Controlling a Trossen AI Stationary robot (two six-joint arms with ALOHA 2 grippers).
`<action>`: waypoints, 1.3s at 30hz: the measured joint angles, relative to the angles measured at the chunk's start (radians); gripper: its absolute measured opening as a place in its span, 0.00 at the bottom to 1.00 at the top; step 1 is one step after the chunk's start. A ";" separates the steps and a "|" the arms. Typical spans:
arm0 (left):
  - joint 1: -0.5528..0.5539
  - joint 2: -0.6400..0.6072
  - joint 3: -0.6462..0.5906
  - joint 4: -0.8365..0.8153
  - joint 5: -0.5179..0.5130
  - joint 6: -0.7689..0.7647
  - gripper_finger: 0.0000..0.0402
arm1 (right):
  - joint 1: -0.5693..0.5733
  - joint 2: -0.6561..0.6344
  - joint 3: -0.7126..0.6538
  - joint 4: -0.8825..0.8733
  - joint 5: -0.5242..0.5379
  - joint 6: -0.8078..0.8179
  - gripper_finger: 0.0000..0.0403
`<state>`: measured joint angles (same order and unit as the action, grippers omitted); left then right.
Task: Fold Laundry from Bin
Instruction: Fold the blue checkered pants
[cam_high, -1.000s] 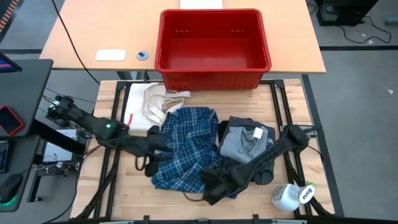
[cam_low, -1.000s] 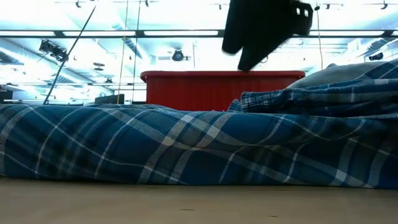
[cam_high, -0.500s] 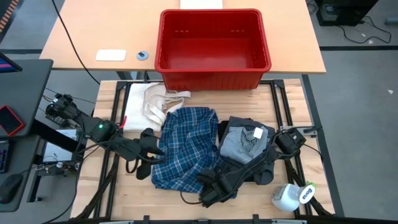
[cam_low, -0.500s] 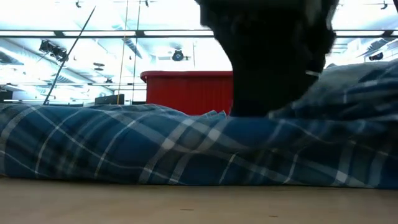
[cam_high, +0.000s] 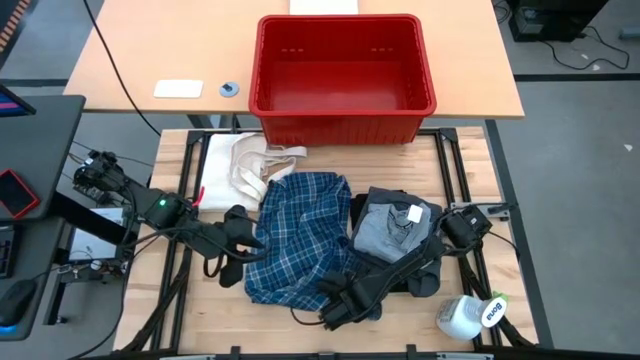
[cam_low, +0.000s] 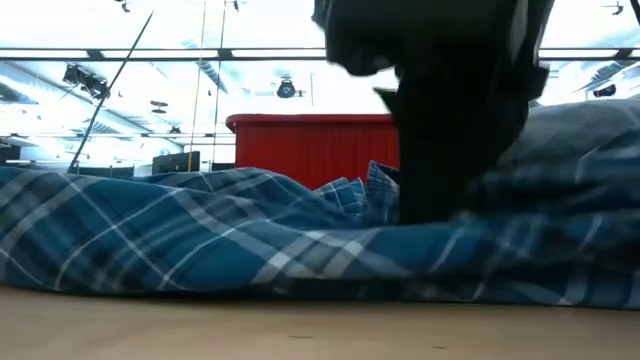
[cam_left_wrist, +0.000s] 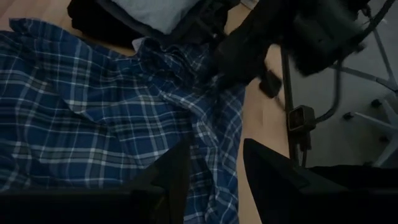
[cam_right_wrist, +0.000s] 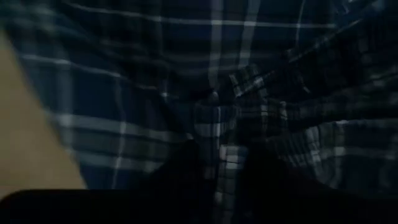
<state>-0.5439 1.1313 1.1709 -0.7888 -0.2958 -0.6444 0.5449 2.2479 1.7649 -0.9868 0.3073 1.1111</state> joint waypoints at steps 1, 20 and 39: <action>0.000 0.000 0.000 -0.006 0.000 0.000 0.38 | 0.000 -0.013 0.000 -0.001 -0.009 -0.013 0.29; 0.000 0.000 0.000 -0.017 0.000 0.027 0.38 | 0.002 -0.089 0.000 -0.003 -0.041 -0.037 0.19; 0.000 0.000 0.000 -0.016 -0.016 0.030 0.38 | 0.096 -0.157 0.000 0.014 0.083 0.043 0.19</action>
<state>-0.5438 1.1313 1.1713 -0.8047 -0.3115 -0.6144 0.6406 2.0911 1.7649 -0.9730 0.3901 1.1539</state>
